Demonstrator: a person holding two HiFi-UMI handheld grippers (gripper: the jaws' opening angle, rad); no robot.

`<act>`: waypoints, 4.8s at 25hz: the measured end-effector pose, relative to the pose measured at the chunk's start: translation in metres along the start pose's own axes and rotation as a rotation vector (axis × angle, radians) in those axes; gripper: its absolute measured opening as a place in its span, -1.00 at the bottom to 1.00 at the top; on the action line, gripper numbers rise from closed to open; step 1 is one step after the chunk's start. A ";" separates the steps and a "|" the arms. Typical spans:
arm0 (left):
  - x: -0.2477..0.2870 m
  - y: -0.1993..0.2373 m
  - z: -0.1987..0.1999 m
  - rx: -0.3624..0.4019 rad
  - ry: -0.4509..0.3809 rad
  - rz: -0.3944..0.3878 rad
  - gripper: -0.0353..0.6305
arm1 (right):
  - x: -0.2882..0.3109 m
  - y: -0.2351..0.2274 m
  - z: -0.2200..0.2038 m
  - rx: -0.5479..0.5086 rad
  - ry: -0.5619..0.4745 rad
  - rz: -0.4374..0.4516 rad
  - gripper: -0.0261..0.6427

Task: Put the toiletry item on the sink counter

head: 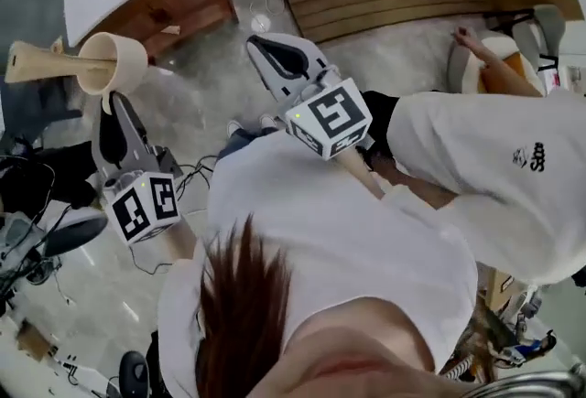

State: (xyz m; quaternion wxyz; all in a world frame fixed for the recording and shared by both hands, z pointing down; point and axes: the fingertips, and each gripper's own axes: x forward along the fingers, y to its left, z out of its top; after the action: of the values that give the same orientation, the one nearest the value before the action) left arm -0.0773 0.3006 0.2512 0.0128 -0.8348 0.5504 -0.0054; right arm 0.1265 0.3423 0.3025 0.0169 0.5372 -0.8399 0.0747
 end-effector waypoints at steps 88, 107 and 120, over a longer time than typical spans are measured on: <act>0.248 0.212 -0.049 0.023 0.093 0.256 -0.75 | 0.389 -0.089 0.028 -0.118 0.080 0.095 -0.91; 0.340 0.223 -0.058 0.048 0.145 0.295 -0.75 | 0.410 -0.178 -0.003 -0.040 0.154 0.051 -0.91; 0.419 0.281 -0.055 0.060 0.137 0.224 -0.75 | 0.490 -0.195 0.020 -0.059 0.153 -0.018 -0.91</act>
State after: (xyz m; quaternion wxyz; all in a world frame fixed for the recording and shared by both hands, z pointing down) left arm -0.1717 -0.1960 0.2962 0.0007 -0.7650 0.6394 -0.0773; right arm 0.0973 -0.1821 0.3570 0.0975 0.5367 -0.8332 0.0908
